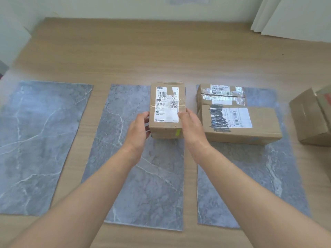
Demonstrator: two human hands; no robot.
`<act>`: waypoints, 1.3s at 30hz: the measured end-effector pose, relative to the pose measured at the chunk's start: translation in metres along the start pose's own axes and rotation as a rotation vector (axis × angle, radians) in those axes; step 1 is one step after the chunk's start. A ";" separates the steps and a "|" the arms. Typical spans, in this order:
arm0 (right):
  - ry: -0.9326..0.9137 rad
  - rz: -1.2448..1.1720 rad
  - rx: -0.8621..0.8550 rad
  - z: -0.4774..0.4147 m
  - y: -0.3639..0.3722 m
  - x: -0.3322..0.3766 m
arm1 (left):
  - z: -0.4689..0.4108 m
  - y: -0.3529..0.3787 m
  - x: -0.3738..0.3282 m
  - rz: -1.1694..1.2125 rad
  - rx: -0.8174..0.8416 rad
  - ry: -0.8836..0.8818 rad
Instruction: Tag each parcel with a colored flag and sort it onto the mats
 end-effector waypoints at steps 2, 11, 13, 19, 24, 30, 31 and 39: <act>0.022 0.012 -0.020 -0.016 0.002 -0.002 | -0.015 0.003 0.001 -0.006 0.012 -0.012; 0.035 0.006 -0.067 -0.055 0.010 0.000 | -0.059 0.016 -0.007 -0.066 0.039 -0.030; 0.030 0.015 -0.073 -0.057 0.011 0.003 | -0.062 0.015 -0.007 -0.083 0.043 -0.024; 0.043 0.008 -0.096 -0.049 0.006 0.009 | -0.056 0.014 -0.012 -0.145 0.065 0.009; 0.001 0.022 -0.160 -0.029 -0.004 0.025 | -0.038 0.019 -0.031 -0.179 0.065 0.082; -0.076 0.014 -0.204 0.008 -0.018 0.053 | 0.001 0.027 -0.061 -0.170 0.124 0.162; -0.089 0.011 -0.204 0.015 -0.019 0.057 | 0.010 0.027 -0.066 -0.167 0.134 0.176; -0.219 0.009 -0.209 0.085 -0.029 0.090 | 0.085 0.023 -0.100 -0.156 0.198 0.255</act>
Point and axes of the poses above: each hand's wrist, its own z-axis away from the middle knuckle, its own y-axis out of the palm, x = y × z, the point moved 3 cm from there along -z, towards the middle knuckle, and after that the axes turned 11 degrees about z, right-handed, at the moved point
